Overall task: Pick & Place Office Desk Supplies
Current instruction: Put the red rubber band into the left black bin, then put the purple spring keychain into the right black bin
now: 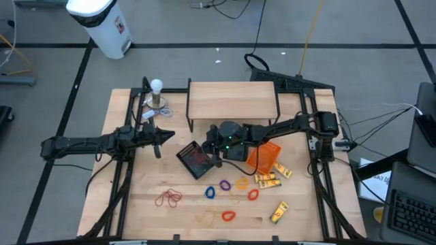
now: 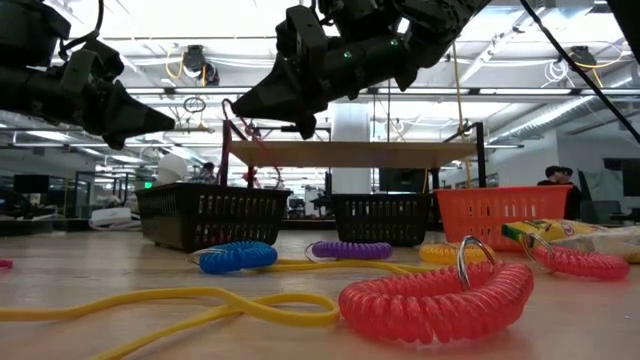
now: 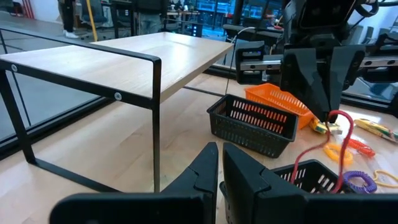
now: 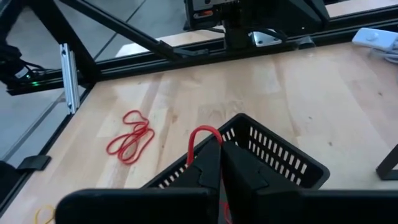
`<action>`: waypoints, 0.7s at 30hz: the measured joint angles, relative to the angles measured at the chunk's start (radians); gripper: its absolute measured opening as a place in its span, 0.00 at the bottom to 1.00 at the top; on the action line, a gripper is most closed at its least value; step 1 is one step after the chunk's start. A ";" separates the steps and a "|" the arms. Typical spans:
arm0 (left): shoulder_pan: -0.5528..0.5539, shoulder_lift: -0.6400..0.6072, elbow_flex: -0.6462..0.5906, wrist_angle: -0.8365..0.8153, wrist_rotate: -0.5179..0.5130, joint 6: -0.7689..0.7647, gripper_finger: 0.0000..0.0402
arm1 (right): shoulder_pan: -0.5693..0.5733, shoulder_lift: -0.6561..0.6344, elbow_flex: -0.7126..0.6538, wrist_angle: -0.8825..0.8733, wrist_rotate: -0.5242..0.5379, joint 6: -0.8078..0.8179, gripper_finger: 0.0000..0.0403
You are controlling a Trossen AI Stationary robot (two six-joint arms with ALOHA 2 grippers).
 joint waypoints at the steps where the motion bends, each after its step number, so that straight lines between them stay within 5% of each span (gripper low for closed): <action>1: 0.000 0.000 0.000 0.000 0.000 0.000 0.06 | 0.001 0.000 0.000 0.000 0.000 0.000 0.03; 15: 0.000 0.000 0.000 0.000 0.000 0.000 0.06 | 0.012 0.000 -0.001 0.000 0.047 0.043 0.38; 21: 0.000 0.000 0.000 0.000 0.001 0.001 0.06 | 0.022 -0.169 -0.001 -0.122 0.001 -0.050 0.38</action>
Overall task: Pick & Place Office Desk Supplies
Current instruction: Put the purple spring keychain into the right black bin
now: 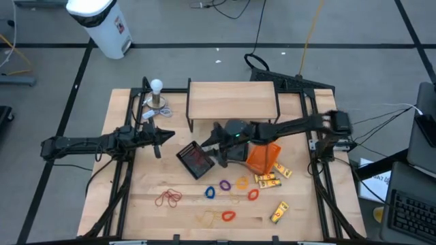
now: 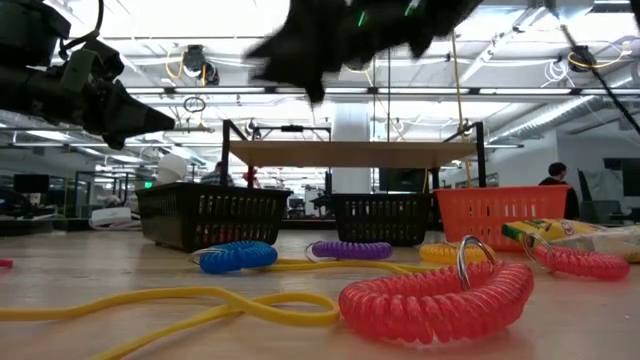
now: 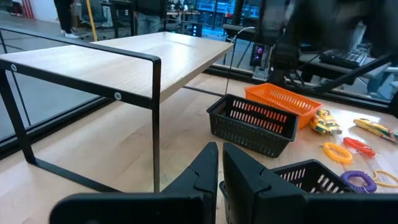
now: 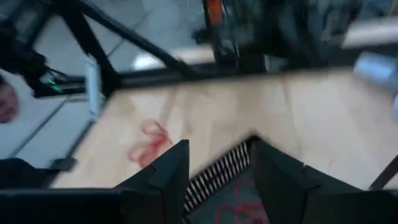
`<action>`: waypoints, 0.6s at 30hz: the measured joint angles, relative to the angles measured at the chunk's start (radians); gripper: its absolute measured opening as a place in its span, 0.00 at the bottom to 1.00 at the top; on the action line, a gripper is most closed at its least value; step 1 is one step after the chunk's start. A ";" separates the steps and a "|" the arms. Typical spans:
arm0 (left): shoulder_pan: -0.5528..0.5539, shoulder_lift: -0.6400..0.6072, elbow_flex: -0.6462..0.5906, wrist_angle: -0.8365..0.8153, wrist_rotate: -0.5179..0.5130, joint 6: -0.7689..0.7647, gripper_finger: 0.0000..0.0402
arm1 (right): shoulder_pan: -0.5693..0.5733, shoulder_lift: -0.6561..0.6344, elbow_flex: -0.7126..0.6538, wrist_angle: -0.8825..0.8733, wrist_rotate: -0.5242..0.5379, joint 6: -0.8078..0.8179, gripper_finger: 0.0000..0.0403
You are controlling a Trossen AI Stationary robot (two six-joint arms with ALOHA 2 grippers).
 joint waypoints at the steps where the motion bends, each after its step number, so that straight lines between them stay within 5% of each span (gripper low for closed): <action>1: 0.000 0.000 0.000 0.000 0.000 0.000 0.06 | 0.000 -0.045 0.000 -0.039 0.008 -0.023 0.37; 11: 0.000 0.000 0.000 0.000 0.000 -0.025 0.06 | -0.010 -0.507 -0.097 -0.191 0.097 -0.189 0.03; 18: 0.000 0.000 0.000 0.000 0.000 -0.047 0.06 | -0.089 -0.835 -0.317 -0.225 0.106 -0.116 0.05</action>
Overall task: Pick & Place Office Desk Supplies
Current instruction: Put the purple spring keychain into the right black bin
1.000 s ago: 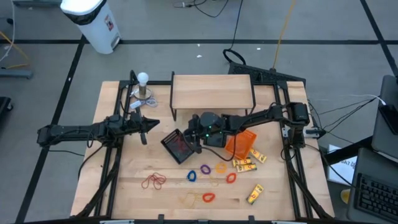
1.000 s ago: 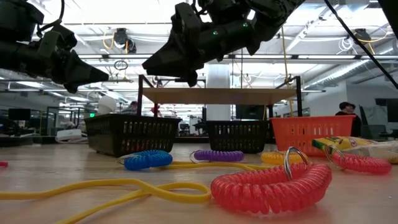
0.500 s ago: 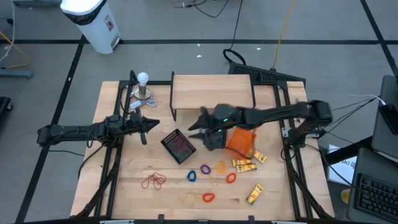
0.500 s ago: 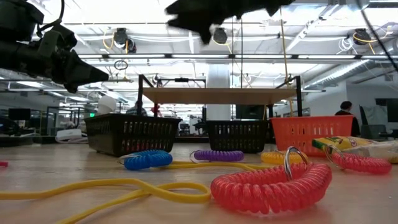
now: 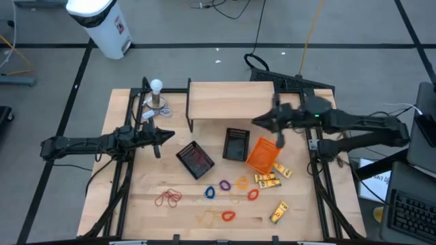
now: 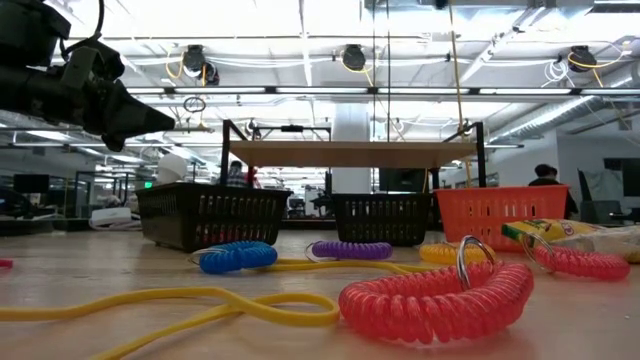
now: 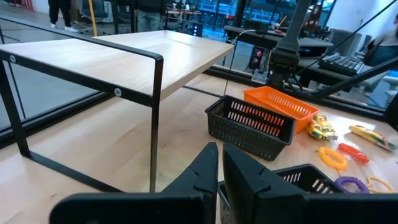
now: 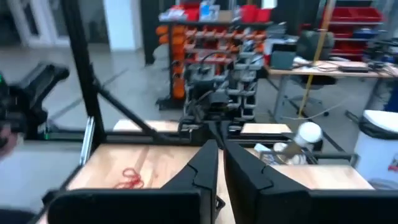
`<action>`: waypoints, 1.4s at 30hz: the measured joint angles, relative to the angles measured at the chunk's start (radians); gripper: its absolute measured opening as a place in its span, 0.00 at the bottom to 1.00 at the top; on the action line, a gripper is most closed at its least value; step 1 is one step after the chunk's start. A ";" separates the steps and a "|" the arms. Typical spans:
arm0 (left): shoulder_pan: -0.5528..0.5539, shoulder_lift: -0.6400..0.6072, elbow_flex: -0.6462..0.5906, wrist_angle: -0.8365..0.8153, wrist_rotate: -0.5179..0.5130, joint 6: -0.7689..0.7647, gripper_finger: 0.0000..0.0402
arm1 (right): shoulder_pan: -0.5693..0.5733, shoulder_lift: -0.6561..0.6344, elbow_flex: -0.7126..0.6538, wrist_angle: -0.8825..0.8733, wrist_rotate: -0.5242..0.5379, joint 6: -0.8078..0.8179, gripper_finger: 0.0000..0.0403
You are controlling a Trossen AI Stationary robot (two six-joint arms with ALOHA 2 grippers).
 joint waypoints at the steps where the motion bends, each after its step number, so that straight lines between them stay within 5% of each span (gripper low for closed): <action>1: 0.000 0.000 0.000 0.000 0.000 0.000 0.06 | -0.009 -0.041 -0.034 0.004 -0.001 0.014 0.05; 20: 0.000 0.000 0.000 0.002 0.006 -0.047 0.06 | -0.092 -0.588 -0.665 0.188 0.001 0.136 0.00; 33: 0.001 0.000 0.000 0.000 -0.027 -0.038 0.06 | -0.145 -0.628 -0.901 0.378 0.017 0.119 0.00; 42: 0.001 0.000 0.000 0.000 -0.031 -0.003 0.06 | -0.145 -0.634 -0.926 0.380 -0.004 0.166 0.00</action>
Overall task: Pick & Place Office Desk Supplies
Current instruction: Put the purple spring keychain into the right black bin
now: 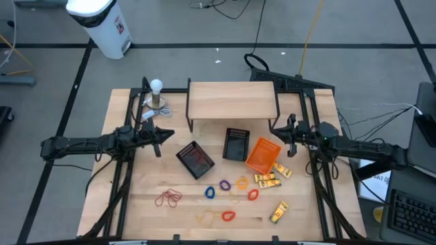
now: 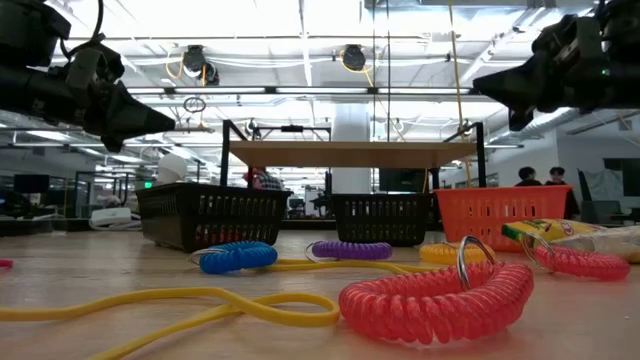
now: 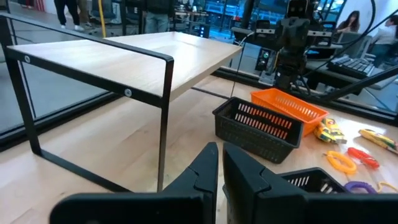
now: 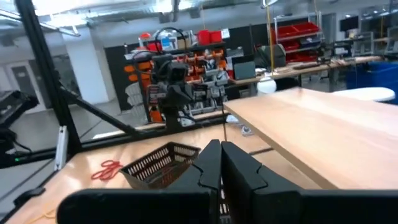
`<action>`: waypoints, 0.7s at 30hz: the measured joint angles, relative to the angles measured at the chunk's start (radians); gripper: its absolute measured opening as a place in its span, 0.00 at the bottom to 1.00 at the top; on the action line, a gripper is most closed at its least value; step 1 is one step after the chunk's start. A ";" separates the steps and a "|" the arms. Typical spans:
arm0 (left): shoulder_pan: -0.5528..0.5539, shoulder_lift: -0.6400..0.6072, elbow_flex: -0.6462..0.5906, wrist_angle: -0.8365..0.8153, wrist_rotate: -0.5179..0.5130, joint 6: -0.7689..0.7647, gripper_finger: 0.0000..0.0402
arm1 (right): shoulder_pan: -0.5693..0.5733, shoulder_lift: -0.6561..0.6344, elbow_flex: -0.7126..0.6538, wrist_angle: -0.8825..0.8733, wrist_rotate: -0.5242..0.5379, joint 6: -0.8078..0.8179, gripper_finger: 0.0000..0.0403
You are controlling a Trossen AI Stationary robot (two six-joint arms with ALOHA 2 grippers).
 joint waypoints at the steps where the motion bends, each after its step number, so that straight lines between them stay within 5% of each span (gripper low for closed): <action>1: 0.000 0.000 0.000 0.000 0.000 0.002 0.06 | 0.000 -0.004 0.000 -0.001 -0.017 -0.007 0.00; 5: 0.000 0.000 0.000 0.000 -0.006 0.002 0.06 | 0.000 -0.007 -0.001 0.007 -0.108 -0.027 0.00; 11: 0.000 0.000 0.000 0.002 -0.023 -0.058 0.06 | 0.000 -0.006 -0.002 0.013 -0.023 0.000 0.01; 21: -0.028 0.025 0.104 0.006 0.032 -0.037 0.01 | 0.001 -0.007 -0.003 0.095 -0.157 0.000 0.01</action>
